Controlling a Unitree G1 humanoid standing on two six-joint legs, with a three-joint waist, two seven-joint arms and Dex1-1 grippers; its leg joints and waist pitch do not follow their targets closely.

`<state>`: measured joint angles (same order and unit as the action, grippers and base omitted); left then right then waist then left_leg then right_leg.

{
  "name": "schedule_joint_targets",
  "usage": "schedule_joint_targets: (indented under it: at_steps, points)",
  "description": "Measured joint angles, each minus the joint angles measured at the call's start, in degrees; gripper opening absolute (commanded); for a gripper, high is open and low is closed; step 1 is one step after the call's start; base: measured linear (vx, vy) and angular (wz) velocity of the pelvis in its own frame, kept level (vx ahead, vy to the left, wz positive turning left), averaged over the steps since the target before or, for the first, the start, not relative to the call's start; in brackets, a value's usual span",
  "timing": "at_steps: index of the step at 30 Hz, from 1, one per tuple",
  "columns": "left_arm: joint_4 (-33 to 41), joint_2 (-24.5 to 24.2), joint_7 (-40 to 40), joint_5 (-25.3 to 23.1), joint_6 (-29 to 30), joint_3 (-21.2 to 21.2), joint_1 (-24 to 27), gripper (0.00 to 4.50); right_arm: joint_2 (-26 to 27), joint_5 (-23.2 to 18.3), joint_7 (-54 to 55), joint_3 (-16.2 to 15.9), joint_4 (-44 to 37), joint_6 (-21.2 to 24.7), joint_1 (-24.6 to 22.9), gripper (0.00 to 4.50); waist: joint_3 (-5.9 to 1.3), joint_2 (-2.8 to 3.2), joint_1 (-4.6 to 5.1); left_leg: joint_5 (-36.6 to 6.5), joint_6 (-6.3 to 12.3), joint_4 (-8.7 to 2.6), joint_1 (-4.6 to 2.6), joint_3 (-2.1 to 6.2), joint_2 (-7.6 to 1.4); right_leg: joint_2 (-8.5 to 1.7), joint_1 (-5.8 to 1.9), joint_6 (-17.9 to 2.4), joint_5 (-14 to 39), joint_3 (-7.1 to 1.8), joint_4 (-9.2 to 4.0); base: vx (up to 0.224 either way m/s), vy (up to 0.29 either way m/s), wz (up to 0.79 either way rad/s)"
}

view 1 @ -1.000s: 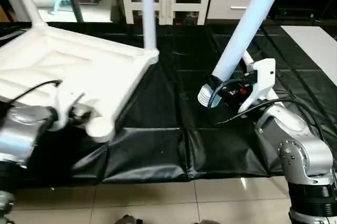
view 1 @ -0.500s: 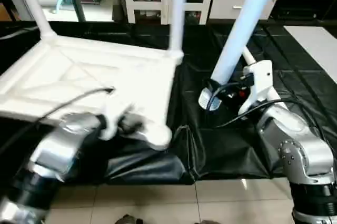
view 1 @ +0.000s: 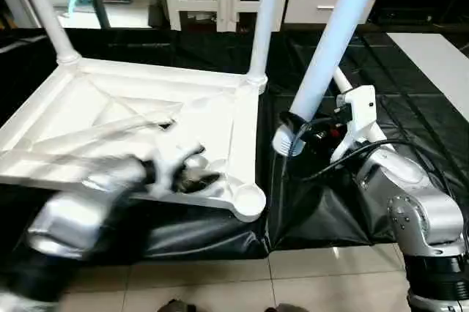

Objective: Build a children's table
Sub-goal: Pick table leg

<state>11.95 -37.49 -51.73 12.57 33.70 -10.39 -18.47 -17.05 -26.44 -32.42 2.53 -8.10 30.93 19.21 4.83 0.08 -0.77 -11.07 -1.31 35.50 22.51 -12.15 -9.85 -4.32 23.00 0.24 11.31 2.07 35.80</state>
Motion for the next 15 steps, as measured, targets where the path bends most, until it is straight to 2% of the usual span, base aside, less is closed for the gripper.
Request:
schedule_joint_targets:
  at_steps: [2, 3, 4, 10, 15]
  points:
    - [0.7, -0.8, -3.0, 2.6, 1.0, 0.6, 1.2, 4.05, -1.8, -1.3, -4.9, -0.2, -0.2, -0.8, -1.8, 1.88, 0.0, -0.07, -0.14, 0.0, 0.03, 0.0, 0.06, 0.0, 0.0, 0.0, 0.0, 0.0, 0.0, 0.03, -0.09, 0.0, 0.0, 0.0]
    - [0.7, -1.3, -3.8, 3.0, 1.0, 0.6, 1.5, 4.36, -2.6, -1.3, -6.8, -0.7, -0.3, -1.4, -2.4, 1.88, 0.0, -0.07, -0.11, 0.0, 0.03, 0.0, 0.09, -0.01, 0.0, -0.01, 0.02, 0.0, 0.0, 0.02, -0.12, 0.0, 0.0, 0.0]
    - [0.7, -1.7, -4.4, 3.0, 0.8, 0.6, 1.9, 4.39, -3.4, -1.4, -8.7, -1.1, -0.3, -2.1, -3.3, 1.88, 0.01, -0.09, -0.02, 0.0, 0.04, 0.0, 0.1, -0.01, 0.0, -0.01, 0.02, 0.0, 0.0, 0.02, -0.12, 0.0, 0.0, 0.0]
    - [-3.6, -1.7, -5.2, -2.7, -10.2, -5.4, 1.4, 4.46, -5.9, 0.3, -15.0, -4.4, 0.4, -7.9, -4.6, 1.88, 0.04, -0.26, 0.66, 0.0, 0.03, 0.0, 0.01, -0.01, -0.02, -0.01, 0.0, 0.0, 0.0, 0.02, -0.04, 0.0, 0.0, 0.0]
    - [-9.3, -2.5, -6.1, -7.2, -15.6, -7.6, -0.6, 4.46, -6.0, 0.6, -16.9, -5.2, 0.6, -8.3, -4.6, 1.88, 0.05, -0.38, 0.8, 0.0, 0.02, 0.0, -0.01, 0.0, -0.02, 0.0, 0.01, 0.0, 0.0, 0.02, 0.0, 0.0, 0.0, 0.0]
